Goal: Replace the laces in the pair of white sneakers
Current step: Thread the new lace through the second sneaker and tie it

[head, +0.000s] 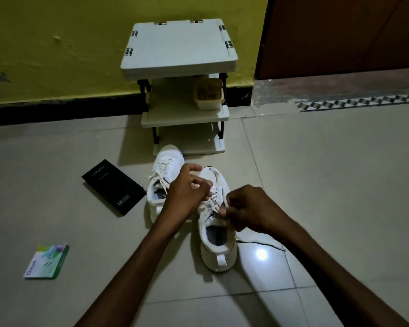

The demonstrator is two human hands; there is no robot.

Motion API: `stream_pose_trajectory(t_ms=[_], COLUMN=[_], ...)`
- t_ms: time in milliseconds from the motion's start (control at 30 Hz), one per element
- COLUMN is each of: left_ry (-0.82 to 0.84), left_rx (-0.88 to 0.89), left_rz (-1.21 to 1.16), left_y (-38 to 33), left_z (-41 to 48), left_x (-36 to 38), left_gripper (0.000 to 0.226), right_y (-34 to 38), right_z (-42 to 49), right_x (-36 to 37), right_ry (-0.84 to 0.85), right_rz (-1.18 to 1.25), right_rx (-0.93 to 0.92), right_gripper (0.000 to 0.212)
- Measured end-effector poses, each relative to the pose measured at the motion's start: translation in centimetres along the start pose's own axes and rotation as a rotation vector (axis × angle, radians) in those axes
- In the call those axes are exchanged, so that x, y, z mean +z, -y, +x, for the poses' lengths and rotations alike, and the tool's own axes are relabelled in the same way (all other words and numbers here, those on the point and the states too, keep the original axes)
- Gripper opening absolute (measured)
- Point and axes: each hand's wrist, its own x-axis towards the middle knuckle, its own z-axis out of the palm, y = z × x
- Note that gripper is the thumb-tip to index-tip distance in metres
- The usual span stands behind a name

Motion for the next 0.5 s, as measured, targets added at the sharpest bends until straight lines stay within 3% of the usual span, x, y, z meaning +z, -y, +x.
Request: stream_pose_trajectory(t_ms=[100,200,333,400,500], left_ry=[0.226,0.427,0.339,0.264,0.172], left_rx=[-0.124,-0.144,-0.120,-0.103,-0.055], left_rz=[-0.012,-0.046,-0.129,-0.122,0.029], left_y=[0.2,0.5,1.2,1.3,1.2], left_z=[-1.3,-2.8,-2.9,-2.6,-2.4], left_x=[0.0,0.1,0.0,-0.3,-0.7], left_gripper=[0.012,0.024,0.023,0.021,0.022], right_y=[-0.3,-0.3,-0.1,-0.4,-0.9], right_z=[0.6,0.9,1.0,1.1,0.9], right_x=[1.1,1.5,1.6,1.8,1.9], right_ry=[-0.211,-0.280,-0.301,-0.361,-0.618], right_rz=[0.429,0.623,0.762,0.603,0.038], right_rx=[0.019,0.063,0.104,0.121,0.018], right_gripper=[0.027,0.022,0.020,0.020,0.017])
